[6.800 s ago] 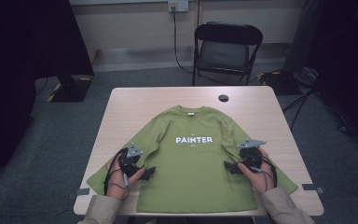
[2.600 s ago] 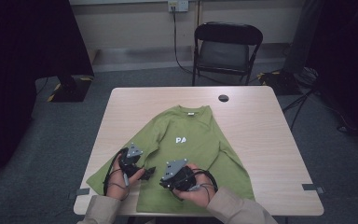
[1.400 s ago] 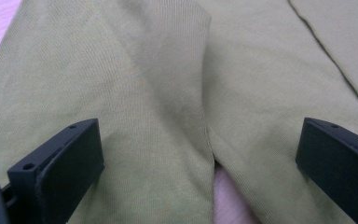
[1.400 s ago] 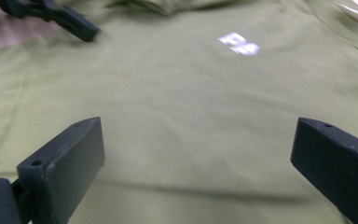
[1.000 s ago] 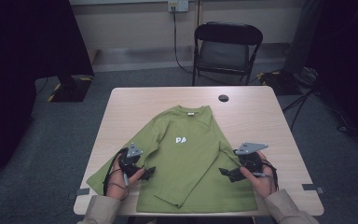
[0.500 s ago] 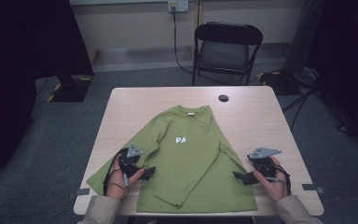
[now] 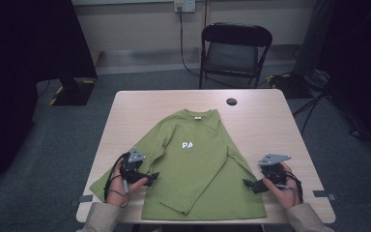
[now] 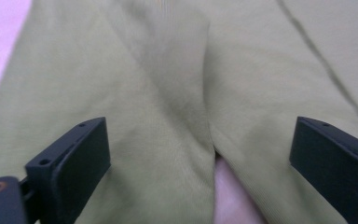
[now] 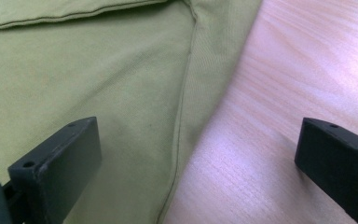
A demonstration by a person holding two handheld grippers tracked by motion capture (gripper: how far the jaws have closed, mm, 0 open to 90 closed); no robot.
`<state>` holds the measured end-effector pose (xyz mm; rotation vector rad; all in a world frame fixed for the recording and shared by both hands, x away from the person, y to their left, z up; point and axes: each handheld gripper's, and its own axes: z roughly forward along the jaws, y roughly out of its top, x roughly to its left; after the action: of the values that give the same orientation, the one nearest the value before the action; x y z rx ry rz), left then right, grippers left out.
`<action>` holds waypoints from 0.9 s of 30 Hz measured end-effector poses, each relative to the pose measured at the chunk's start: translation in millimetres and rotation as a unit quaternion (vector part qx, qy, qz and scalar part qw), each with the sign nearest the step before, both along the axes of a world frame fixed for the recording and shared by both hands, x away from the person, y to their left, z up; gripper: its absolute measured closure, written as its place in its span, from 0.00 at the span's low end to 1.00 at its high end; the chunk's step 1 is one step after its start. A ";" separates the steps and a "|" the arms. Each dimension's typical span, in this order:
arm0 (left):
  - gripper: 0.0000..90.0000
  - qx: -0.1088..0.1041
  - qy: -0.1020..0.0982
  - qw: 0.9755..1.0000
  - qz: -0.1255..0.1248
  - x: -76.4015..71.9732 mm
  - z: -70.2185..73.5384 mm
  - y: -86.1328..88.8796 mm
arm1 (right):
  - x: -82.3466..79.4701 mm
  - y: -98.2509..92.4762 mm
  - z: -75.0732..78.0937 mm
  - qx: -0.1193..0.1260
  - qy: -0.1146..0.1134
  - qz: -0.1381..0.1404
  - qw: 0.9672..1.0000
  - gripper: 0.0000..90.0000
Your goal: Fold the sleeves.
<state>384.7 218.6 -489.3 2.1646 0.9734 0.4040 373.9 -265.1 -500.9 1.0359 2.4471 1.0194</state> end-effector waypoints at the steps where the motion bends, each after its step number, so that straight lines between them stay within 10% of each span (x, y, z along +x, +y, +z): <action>1: 0.04 0.000 0.000 1.000 0.000 0.0 0.0 0.0 | 0.0 0.0 0.0 0.000 0.000 0.000 1.000 0.00; 27: 0.14 0.013 0.022 0.996 0.086 -49.2 -4.3 126.7 | 0.3 0.4 0.0 -0.001 0.000 0.000 1.000 0.00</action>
<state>335.5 345.3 -493.6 2.1276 1.1900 0.4545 374.2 -264.6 -500.9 1.0342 2.4481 1.0158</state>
